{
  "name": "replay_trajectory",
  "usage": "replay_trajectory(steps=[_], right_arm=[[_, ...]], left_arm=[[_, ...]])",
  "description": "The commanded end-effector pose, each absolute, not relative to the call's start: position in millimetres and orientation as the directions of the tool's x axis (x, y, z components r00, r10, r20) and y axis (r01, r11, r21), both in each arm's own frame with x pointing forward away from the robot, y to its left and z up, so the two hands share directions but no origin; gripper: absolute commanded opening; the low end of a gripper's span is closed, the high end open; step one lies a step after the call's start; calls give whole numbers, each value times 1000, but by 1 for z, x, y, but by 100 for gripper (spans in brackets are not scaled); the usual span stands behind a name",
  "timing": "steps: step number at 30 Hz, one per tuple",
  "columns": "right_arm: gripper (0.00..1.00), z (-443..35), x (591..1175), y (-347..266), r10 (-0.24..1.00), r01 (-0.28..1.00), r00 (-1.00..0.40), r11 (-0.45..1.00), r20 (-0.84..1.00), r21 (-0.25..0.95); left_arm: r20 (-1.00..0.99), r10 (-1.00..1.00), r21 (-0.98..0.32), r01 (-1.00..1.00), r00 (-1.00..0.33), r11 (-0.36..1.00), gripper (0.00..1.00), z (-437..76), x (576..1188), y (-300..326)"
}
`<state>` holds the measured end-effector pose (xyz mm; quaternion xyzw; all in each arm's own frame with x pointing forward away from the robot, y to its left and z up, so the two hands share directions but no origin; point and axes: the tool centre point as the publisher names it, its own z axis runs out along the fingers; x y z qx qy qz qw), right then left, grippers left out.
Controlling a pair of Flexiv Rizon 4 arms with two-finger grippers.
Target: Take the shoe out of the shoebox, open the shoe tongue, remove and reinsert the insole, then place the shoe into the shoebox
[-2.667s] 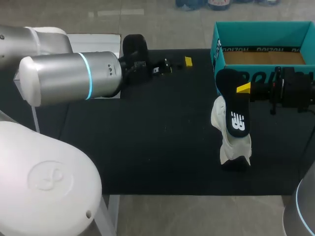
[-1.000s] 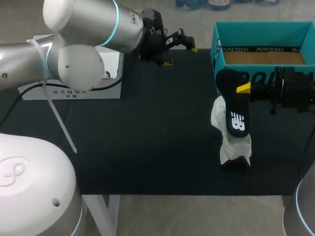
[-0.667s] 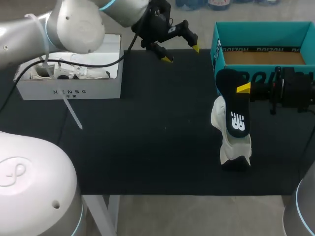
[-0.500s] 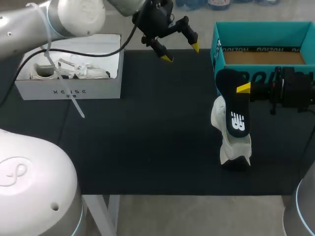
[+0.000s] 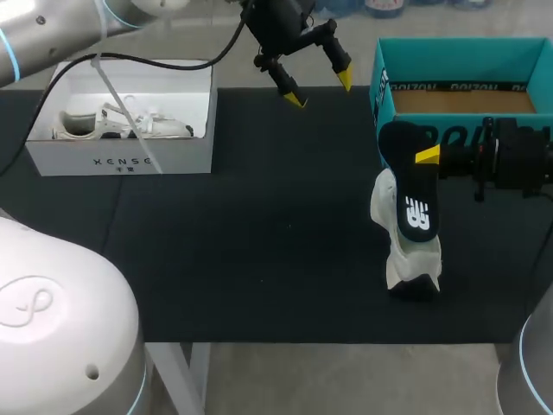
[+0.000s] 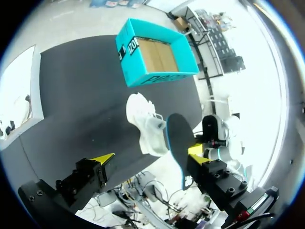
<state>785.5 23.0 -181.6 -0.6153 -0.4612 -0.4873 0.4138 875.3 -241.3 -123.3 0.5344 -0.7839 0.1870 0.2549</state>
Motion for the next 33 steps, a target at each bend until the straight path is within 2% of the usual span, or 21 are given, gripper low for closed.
replay_trajectory(steps=[1, 5, 12, 15, 22, 33], right_arm=[[0, -182, 785, 24, 165, 970, 100, -236, 981, -59], [0, -182, 785, 24, 165, 970, 100, -236, 981, -59], [0, -182, 785, 24, 165, 970, 100, -236, 981, -59], [0, -182, 785, 24, 165, 970, 100, -236, 981, -59], [0, -182, 785, 24, 165, 970, 100, -236, 981, -59], [0, -182, 785, 24, 165, 970, 100, -236, 981, -59]], left_arm=[[544, -617, -206, -804, -568, 558, 100, -128, 864, -261], [493, -500, -341, -687, -711, 641, 100, -130, 850, -267], [359, -406, -365, -527, -840, 768, 100, -131, 840, -277], [327, -344, -343, -450, -880, 824, 100, -128, 838, -275], [266, -219, -169, -269, -939, 948, 100, -120, 830, -263], [266, -219, -169, -269, -939, 948, 100, -120, 830, -263]])
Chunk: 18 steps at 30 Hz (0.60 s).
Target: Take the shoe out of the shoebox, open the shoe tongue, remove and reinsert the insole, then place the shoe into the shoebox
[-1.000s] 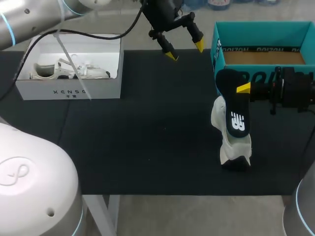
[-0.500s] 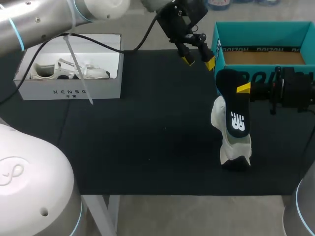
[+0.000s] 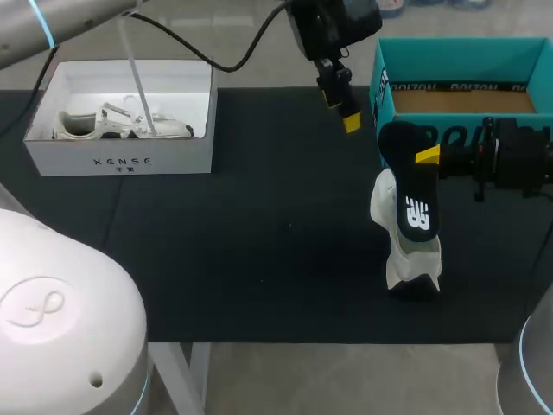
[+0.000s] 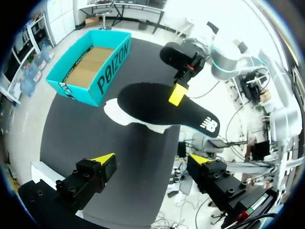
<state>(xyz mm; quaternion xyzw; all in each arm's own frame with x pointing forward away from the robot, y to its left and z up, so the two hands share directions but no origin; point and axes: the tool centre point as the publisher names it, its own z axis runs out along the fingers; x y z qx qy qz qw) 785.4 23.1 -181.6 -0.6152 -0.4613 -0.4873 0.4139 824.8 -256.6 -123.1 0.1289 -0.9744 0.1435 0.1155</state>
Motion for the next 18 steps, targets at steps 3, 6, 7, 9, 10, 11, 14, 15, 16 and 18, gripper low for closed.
replay_trajectory(steps=[3, 6, 7, 9, 10, 11, 14, 15, 16, 18], right_arm=[[0, -182, 785, 24, 165, 970, 100, -236, 981, -59], [0, -182, 785, 24, 165, 970, 100, -236, 981, -59], [0, -182, 785, 24, 165, 970, 100, -236, 981, -59], [0, -182, 785, 24, 165, 970, 100, -236, 981, -59], [0, -182, 785, 24, 165, 970, 100, -236, 981, -59], [0, -182, 785, 24, 165, 970, 100, -236, 981, -59], [0, -182, 785, 24, 165, 970, 100, -236, 981, -59], [0, -182, 785, 24, 165, 970, 100, -236, 981, -59], [0, -182, 785, 24, 165, 970, 100, -236, 981, -59], [0, -182, 785, 24, 165, 970, 100, -236, 981, -59]], left_arm=[[266, -219, -169, -269, -939, 948, 100, -120, 830, -263], [266, -219, -169, -269, -939, 948, 100, -120, 830, -263], [266, -219, -169, -269, -939, 948, 100, -120, 830, -263], [266, -219, -169, -269, -939, 948, 100, -120, 830, -263], [230, -149, -191, -195, -962, 962, 100, -117, 829, -269], [191, -83, -215, -125, -978, 969, 100, -116, 827, -275], [86, 98, -249, 73, -991, 966, 100, -111, 820, -285], [65, 137, -262, 115, -988, 958, 100, -110, 821, -286], [39, 196, -287, 177, -980, 941, 100, -108, 820, -287], [-13, 280, -296, 271, -960, 916, 100, -107, 818, -286]])
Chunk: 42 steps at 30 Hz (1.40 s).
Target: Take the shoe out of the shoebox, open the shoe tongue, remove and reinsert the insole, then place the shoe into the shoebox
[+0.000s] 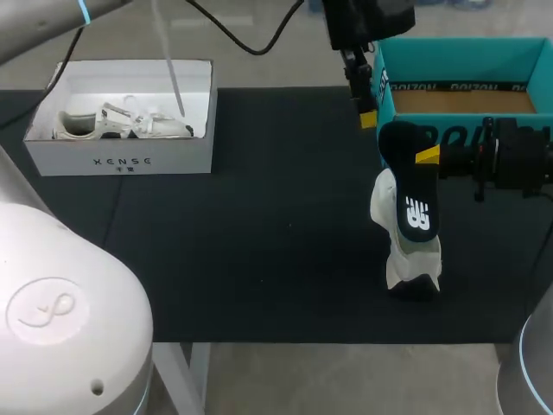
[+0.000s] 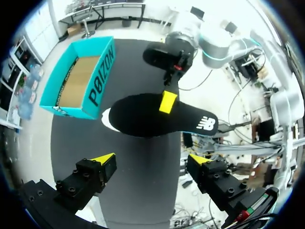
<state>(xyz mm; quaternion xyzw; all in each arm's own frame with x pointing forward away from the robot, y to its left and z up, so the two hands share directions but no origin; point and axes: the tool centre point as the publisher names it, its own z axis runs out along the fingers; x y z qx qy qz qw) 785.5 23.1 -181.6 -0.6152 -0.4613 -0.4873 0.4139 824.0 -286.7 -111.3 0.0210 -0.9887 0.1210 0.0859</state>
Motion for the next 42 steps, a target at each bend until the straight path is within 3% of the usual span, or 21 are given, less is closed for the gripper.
replay_trajectory(steps=[1, 8, 15, 22, 26, 42], right_arm=[[0, -182, 785, 24, 165, 970, 100, -236, 981, -59], [0, -182, 785, 24, 165, 970, 100, -236, 981, -59], [0, -182, 785, 24, 165, 970, 100, -236, 981, -59], [0, -182, 785, 24, 165, 970, 100, -236, 981, -59], [0, -182, 785, 24, 165, 970, 100, -236, 981, -59], [0, -182, 785, 24, 165, 970, 100, -236, 981, -59]], left_arm=[[-47, 344, -297, 342, -938, 892, 100, -107, 814, -286], [-108, 672, -246, 675, -733, 696, 100, -108, 818, -270], [-115, 736, -205, 741, -667, 639, 100, -106, 828, -262], [-124, 630, -175, 642, -767, 747, 100, -106, 824, -282], [-154, 459, -175, 482, -875, 859, 100, -110, 813, -283], [-140, 315, -203, 339, -939, 919, 100, -105, 799, -247]])
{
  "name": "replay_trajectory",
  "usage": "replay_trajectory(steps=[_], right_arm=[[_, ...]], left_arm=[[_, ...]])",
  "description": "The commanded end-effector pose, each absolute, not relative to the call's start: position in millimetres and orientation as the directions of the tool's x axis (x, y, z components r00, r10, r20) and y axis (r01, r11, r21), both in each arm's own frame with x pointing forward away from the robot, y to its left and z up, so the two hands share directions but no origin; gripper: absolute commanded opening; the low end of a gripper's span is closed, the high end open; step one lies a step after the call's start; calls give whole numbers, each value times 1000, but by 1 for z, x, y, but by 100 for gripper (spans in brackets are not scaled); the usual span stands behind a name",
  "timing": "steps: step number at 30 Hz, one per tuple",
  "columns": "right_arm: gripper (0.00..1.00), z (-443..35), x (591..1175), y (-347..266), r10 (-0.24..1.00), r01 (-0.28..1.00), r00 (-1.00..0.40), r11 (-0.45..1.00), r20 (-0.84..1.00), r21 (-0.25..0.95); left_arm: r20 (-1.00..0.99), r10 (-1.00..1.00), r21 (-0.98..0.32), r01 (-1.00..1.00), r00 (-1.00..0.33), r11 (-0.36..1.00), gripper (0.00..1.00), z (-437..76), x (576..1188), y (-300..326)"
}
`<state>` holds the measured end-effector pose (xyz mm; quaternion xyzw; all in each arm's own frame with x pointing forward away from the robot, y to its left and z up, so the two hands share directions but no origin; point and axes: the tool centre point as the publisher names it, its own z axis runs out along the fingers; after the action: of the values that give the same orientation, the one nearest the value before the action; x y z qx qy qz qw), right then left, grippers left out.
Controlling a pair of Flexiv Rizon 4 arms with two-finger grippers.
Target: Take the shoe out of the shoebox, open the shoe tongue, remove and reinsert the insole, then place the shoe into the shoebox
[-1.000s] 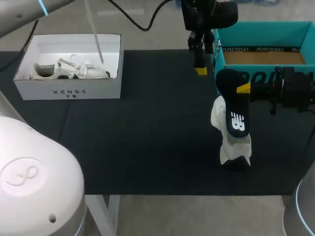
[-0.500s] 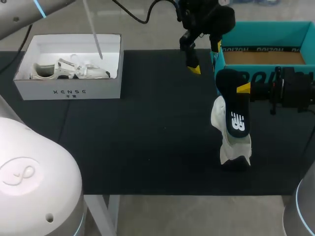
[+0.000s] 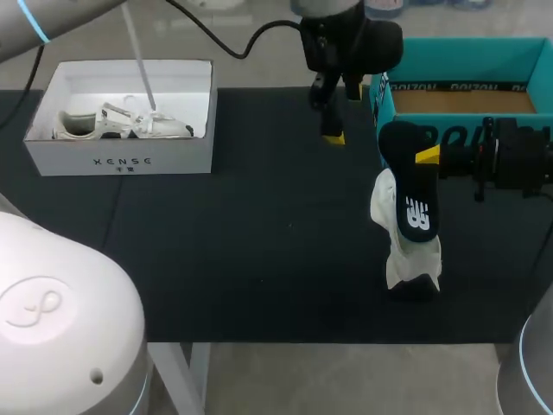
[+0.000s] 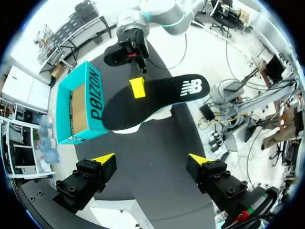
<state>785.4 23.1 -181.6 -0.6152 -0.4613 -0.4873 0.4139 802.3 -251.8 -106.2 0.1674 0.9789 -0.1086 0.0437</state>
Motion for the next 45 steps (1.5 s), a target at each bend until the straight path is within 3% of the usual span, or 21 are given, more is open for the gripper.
replay_trajectory(steps=[1, 35, 37, 38, 39, 41, 43, 45], right_arm=[[0, -182, 785, 24, 165, 970, 100, -236, 981, -59], [0, -182, 785, 24, 165, 970, 100, -236, 981, -59], [0, -182, 785, 24, 165, 970, 100, -236, 981, -59], [0, -182, 785, 24, 165, 970, 100, -236, 981, -59], [0, -182, 785, 24, 165, 970, 100, -236, 981, -59], [0, -182, 785, 24, 165, 970, 100, -236, 981, -59], [0, -182, 785, 24, 165, 970, 100, -236, 981, -59], [0, -182, 785, 24, 165, 970, 100, -236, 981, -59]], left_arm=[[-140, 315, -203, 339, -939, 919, 100, -105, 799, -247], [-140, 315, -203, 339, -939, 919, 100, -105, 799, -247], [-294, 388, -268, 465, -874, 844, 100, -102, 783, -249], [-392, 449, -354, 582, -803, 732, 100, -102, 773, -254], [-461, 360, -444, 562, -811, 698, 100, -102, 764, -252], [-675, 315, -402, 690, -668, 602, 100, -102, 749, -242], [-760, 237, -465, 761, -605, 452, 100, -109, 723, -232], [-825, 206, -423, 817, -526, 392, 100, -120, 701, -219]])
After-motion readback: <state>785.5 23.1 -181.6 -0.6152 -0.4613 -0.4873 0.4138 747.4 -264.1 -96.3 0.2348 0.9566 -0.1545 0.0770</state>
